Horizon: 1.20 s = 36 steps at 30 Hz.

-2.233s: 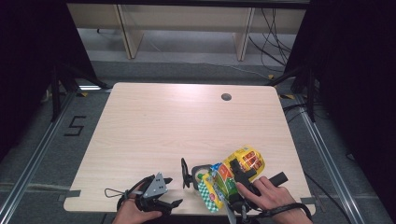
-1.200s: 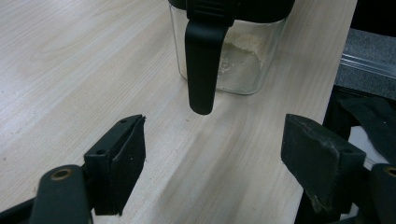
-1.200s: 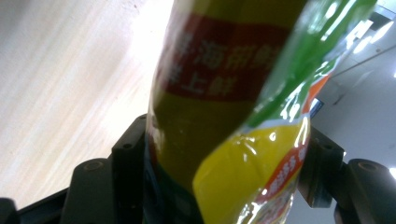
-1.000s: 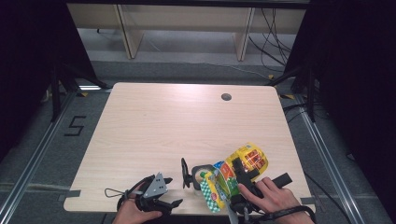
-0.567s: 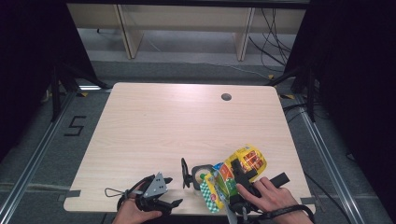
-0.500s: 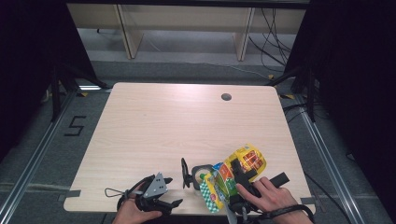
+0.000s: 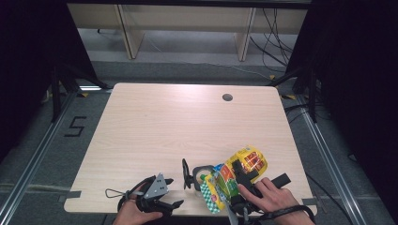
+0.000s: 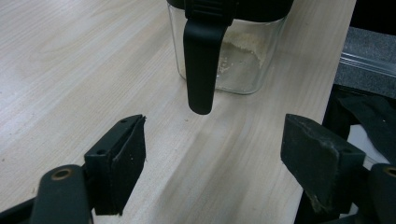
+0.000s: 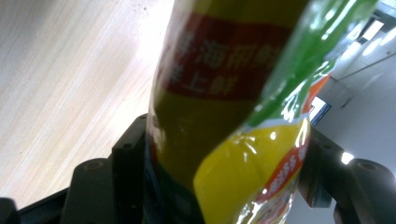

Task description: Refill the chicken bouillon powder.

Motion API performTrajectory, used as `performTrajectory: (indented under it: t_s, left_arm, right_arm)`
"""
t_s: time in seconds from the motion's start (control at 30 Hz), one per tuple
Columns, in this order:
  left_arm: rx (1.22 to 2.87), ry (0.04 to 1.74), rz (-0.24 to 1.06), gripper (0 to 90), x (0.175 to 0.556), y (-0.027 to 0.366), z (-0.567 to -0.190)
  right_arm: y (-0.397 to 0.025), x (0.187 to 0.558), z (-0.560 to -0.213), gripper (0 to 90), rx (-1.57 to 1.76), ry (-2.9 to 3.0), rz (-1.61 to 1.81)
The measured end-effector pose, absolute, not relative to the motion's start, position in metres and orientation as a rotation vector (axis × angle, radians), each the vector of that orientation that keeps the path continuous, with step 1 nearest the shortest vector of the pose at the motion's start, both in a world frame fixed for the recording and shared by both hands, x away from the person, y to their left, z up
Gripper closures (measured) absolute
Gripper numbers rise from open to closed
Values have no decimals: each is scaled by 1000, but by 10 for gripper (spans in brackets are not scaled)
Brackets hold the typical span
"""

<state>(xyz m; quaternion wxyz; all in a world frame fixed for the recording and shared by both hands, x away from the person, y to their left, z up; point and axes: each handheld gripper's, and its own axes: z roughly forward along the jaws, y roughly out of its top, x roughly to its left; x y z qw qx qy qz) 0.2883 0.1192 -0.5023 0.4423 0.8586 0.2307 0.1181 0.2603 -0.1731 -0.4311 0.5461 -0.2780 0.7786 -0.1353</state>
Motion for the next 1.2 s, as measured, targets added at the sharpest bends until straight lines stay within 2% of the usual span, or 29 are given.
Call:
performTrajectory:
  t_s: [1.2]
  left_arm:
    - [2137, 577, 291, 220, 288, 119, -502]
  right_arm:
    - [-171, 262, -423, 351, -721, 1854, -321]
